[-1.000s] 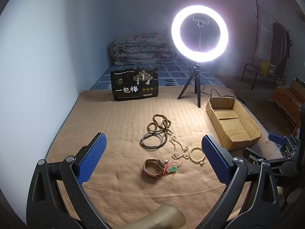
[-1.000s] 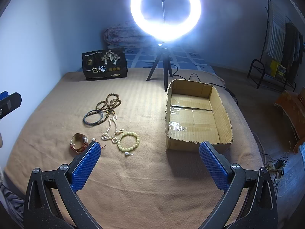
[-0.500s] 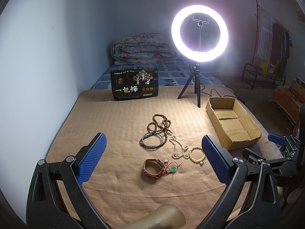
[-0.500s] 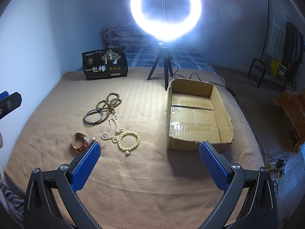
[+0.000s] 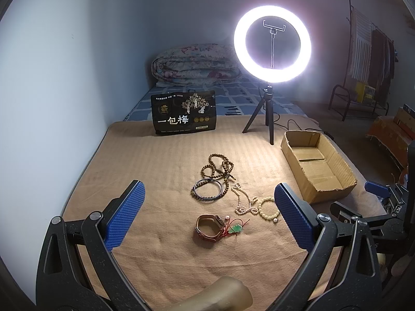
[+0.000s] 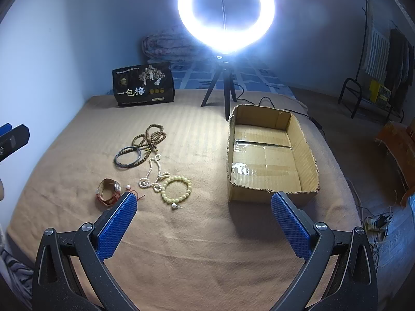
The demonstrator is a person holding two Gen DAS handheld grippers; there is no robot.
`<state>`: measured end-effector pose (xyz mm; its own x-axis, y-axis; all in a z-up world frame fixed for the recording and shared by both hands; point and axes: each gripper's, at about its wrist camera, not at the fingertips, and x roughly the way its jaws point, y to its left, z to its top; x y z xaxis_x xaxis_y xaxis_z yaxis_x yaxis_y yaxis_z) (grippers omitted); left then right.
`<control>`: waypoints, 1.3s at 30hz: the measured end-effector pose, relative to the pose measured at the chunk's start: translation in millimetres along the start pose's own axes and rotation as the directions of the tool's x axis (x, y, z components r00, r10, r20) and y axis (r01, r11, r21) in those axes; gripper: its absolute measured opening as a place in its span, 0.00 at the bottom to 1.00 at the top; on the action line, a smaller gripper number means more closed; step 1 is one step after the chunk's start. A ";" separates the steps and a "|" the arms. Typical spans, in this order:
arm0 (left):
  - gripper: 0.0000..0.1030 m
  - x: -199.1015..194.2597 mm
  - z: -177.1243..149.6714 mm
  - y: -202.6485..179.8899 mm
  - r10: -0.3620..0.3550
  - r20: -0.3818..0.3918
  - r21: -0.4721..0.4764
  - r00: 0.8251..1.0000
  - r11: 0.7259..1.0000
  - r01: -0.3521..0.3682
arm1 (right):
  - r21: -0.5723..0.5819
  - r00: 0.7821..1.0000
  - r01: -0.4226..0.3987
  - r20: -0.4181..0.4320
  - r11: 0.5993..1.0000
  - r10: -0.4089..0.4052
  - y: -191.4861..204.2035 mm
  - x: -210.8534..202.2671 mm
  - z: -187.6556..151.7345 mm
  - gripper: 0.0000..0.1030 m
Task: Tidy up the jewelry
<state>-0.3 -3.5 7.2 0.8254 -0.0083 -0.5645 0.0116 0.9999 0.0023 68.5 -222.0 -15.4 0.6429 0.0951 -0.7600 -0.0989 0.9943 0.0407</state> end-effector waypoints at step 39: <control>0.74 107.5 -29.8 58.0 -0.095 -0.371 -0.165 0.924 0.986 0.035 | -0.121 0.950 -0.223 -0.249 0.967 0.188 23.2 70.4 -22.2 0.90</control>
<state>72.3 53.9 -78.0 0.5522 -0.0994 -0.8278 -0.0524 0.9868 -0.1534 94.6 -193.3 -82.4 0.4033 0.2649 -0.8759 -0.3312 0.9346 0.1302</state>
